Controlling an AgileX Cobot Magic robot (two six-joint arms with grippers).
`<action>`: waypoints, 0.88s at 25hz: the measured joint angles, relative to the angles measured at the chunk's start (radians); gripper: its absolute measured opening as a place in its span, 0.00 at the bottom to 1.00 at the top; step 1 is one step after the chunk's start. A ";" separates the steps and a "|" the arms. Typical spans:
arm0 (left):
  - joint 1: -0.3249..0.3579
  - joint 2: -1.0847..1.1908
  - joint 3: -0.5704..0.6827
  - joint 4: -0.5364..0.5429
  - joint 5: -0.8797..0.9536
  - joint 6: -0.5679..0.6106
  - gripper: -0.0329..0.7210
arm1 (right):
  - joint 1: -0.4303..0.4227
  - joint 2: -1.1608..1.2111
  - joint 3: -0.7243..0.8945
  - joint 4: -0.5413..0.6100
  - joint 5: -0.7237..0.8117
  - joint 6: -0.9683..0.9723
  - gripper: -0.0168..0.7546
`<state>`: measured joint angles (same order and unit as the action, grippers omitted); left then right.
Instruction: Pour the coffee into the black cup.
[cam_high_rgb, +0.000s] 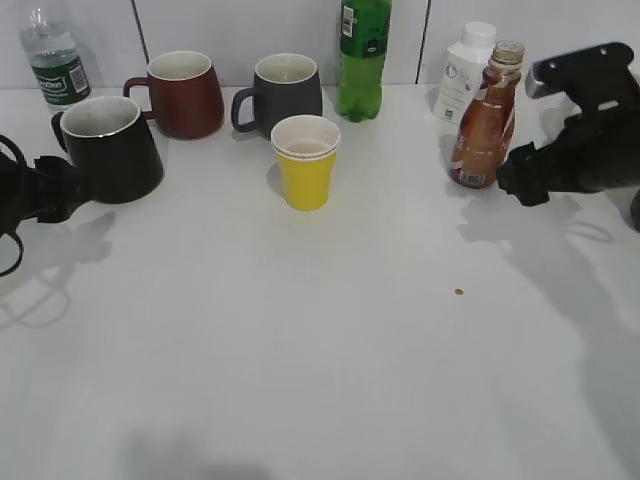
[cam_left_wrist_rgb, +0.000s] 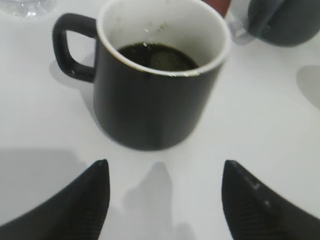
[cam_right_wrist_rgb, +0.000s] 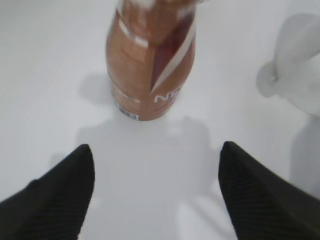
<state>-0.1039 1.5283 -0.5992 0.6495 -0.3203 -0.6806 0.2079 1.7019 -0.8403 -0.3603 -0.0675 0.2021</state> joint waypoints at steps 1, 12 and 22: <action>-0.021 -0.030 0.000 -0.011 0.053 -0.018 0.75 | 0.019 -0.015 -0.020 0.010 0.058 0.002 0.84; -0.287 -0.302 -0.160 -0.263 0.809 0.030 0.75 | 0.097 -0.197 -0.208 0.126 0.492 0.007 0.77; -0.371 -0.606 -0.200 -0.498 1.042 0.389 0.71 | 0.097 -0.571 -0.139 0.241 0.678 -0.053 0.77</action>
<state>-0.4753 0.9227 -0.7990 0.1517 0.7218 -0.2915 0.3046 1.1313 -0.9795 -0.1194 0.6107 0.1486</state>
